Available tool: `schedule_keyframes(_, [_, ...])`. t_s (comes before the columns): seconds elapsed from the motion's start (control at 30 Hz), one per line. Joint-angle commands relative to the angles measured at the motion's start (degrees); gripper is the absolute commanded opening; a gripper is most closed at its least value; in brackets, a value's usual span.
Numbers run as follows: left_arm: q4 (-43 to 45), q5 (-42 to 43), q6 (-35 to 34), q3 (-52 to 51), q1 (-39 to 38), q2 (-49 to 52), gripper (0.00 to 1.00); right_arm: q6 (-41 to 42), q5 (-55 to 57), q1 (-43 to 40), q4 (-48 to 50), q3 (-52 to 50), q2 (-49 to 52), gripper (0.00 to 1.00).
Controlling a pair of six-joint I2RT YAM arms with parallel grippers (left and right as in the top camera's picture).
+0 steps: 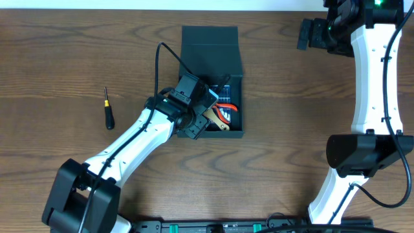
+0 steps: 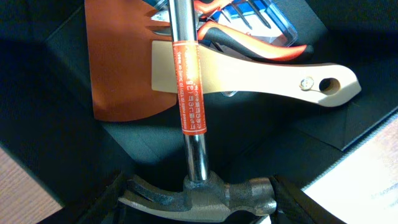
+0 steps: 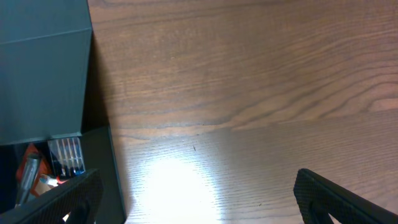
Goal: Pack container
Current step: 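Open the left gripper to release the hammer in the box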
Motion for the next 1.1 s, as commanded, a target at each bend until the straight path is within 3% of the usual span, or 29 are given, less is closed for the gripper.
schedule_keyframes(0.0, [-0.1,-0.7,0.8,0.9,0.5,1.3,0.56,-0.8,0.0,0.3,0.0,1.1,-0.4,0.99])
schedule_keyframes(0.33, [-0.1,-0.7,0.8,0.9,0.5,2.0,0.57,-0.8,0.0,0.3,0.0,1.1,-0.4,0.99])
schedule_keyframes(0.37, [-0.1,-0.7,0.8,0.9,0.5,2.0,0.67,-0.8,0.0,0.3,0.0,1.1,-0.4,0.99])
schedule_keyframes(0.4, [-0.1,-0.7,0.8,1.0,0.5,2.0,0.71,-0.8,0.0,0.3,0.0,1.1,-0.4,0.99])
schedule_keyframes(0.57, [-0.1,-0.7,0.8,1.0,0.5,2.0,0.80,-0.8,0.0,0.3,0.0,1.1,-0.4,0.99])
schedule_keyframes(0.83, [0.3,-0.7,0.7,1.9,0.5,2.0,0.80,-0.8,0.0,0.3,0.0,1.1,-0.4,0.99])
schedule_keyframes(1.07, [-1.1,-1.9,-0.6,9.1,0.9,1.9,0.78,-0.8,0.0,0.3,0.0,1.1,-0.4,0.99])
